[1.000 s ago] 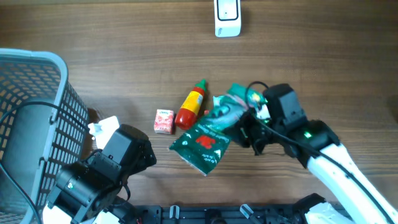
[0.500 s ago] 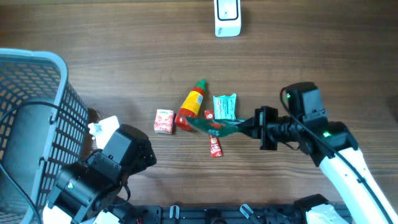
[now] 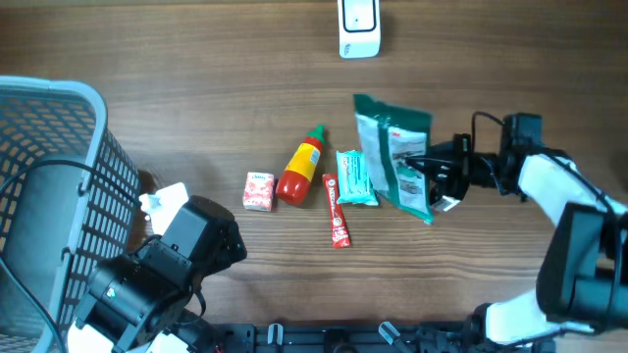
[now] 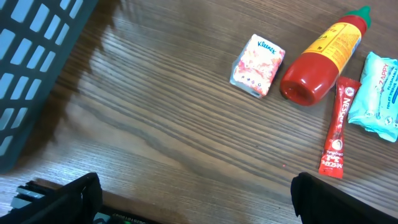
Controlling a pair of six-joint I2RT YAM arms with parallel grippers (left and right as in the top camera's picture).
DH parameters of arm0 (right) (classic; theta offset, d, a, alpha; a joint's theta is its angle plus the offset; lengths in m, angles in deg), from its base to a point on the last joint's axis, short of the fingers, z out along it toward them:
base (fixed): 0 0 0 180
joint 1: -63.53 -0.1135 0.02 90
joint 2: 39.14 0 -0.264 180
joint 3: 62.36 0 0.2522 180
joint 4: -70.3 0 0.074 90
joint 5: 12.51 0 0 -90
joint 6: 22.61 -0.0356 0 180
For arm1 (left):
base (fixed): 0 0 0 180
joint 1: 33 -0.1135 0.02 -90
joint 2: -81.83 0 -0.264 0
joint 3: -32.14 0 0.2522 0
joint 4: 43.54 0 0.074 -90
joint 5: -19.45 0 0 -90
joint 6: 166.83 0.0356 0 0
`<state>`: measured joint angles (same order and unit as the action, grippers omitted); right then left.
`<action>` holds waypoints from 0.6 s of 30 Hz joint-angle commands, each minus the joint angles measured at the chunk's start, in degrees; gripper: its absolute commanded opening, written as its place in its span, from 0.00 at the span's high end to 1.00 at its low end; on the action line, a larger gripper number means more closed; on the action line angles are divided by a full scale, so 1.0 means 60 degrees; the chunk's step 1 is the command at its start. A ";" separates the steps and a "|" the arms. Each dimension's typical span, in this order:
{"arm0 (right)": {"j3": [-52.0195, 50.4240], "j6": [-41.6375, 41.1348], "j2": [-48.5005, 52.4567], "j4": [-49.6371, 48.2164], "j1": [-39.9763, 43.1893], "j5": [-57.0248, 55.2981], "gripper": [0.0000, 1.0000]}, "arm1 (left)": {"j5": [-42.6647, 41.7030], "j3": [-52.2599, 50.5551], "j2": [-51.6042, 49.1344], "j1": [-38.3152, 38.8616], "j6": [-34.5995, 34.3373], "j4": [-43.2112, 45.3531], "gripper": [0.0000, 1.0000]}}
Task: Scan the item barcode
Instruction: 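Carry the glove pack to the right side of the table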
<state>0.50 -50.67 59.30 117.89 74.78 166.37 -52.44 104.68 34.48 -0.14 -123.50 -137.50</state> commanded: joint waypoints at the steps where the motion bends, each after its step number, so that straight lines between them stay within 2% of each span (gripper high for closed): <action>1: 0.0324 -0.0066 0.0131 0.0058 0.0550 0.0601 0.96 | 0.0058 0.0026 0.0018 -0.0022 -0.0117 -0.0011 0.00; 7: 0.0525 -0.0069 -0.0517 -0.0284 0.0590 0.0605 0.96 | 0.0058 0.0026 0.0018 -0.0022 -0.0117 -0.0011 0.00; 14: 0.0514 -0.0073 -0.2983 -0.0259 0.0557 0.0594 0.95 | 0.0058 0.0026 0.0018 -0.0022 -0.0120 -0.0011 0.00; 18: 0.0510 -0.0069 -0.2543 0.0066 0.0605 0.0477 0.95 | 0.0058 0.0026 0.0018 -0.0022 -0.0117 -0.0011 0.00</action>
<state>2.55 -50.67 41.20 117.69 78.32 166.83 -52.44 104.68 34.48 -0.14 -123.50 -137.50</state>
